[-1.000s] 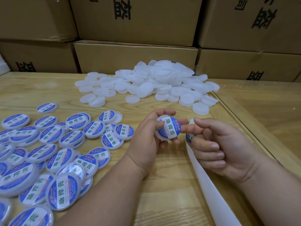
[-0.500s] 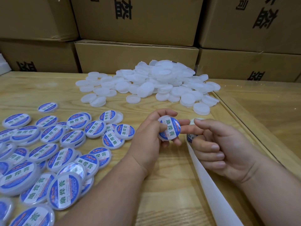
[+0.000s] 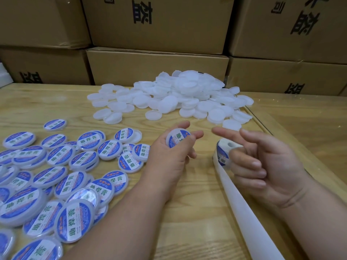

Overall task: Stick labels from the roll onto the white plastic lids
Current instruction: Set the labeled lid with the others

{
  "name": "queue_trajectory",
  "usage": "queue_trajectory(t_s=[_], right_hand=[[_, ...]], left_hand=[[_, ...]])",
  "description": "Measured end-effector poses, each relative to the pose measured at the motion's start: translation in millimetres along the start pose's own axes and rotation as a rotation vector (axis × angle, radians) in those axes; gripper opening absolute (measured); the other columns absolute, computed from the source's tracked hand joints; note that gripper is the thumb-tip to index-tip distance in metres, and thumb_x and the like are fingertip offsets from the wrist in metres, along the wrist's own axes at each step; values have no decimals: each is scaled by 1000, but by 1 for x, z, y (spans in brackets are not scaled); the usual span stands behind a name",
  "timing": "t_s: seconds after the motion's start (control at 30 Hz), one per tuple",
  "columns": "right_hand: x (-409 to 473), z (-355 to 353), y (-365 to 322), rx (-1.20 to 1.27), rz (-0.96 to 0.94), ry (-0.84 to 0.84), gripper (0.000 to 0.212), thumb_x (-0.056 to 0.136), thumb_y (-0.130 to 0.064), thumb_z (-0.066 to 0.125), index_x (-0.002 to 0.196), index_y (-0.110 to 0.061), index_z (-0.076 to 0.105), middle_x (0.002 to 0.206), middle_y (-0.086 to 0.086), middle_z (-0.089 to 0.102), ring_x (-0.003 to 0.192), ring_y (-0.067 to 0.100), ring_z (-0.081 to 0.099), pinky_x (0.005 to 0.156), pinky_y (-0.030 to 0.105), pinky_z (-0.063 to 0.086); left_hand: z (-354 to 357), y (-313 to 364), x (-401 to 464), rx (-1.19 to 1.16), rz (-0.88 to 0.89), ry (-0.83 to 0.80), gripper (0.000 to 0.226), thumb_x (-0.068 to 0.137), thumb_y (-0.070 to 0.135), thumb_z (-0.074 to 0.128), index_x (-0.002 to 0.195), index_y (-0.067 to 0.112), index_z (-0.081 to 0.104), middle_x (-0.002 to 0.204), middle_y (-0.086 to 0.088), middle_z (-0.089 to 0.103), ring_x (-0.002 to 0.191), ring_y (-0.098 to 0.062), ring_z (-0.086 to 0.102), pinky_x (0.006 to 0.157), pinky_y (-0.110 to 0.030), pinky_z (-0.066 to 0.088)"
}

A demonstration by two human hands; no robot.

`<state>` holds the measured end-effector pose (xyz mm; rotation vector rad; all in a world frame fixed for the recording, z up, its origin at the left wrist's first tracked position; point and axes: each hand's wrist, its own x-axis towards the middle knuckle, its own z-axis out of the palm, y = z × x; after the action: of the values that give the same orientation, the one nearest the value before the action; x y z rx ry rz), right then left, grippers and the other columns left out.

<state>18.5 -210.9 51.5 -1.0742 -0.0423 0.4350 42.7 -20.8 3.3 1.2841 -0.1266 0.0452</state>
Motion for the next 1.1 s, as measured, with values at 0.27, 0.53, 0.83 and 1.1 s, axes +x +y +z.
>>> queue_trajectory(t_s=[0.27,0.53,0.83,1.1], right_hand=[[12,-21,2,85,-389,363,21,84,-24,55,93,-15,71,47,-6,28,34,8,21,32,16,20],[27,-54,20,-556,-536,826,30,68,-37,56,89,-26,74,49,-6,45,49,20,35,50,29,29],[33,-60,23,-559,-544,861,29,70,-37,55,91,-29,74,47,-10,45,43,14,35,50,27,30],[31,-57,22,-551,-526,876,32,69,-38,56,93,-26,74,47,-6,44,45,20,32,51,30,28]], left_hand=[[1,9,2,-123,-131,153,57,100,68,34,92,33,80,55,1,57,41,-14,40,40,-21,33],[3,16,2,-464,-114,281,15,98,29,64,108,20,70,72,5,69,54,-9,60,50,-18,46],[-14,30,2,-1030,-126,335,21,105,10,45,110,28,52,110,-1,77,77,-16,76,54,-22,46],[-9,33,-4,-970,-232,210,32,106,28,44,131,11,55,107,1,78,73,-12,74,56,-22,48]])
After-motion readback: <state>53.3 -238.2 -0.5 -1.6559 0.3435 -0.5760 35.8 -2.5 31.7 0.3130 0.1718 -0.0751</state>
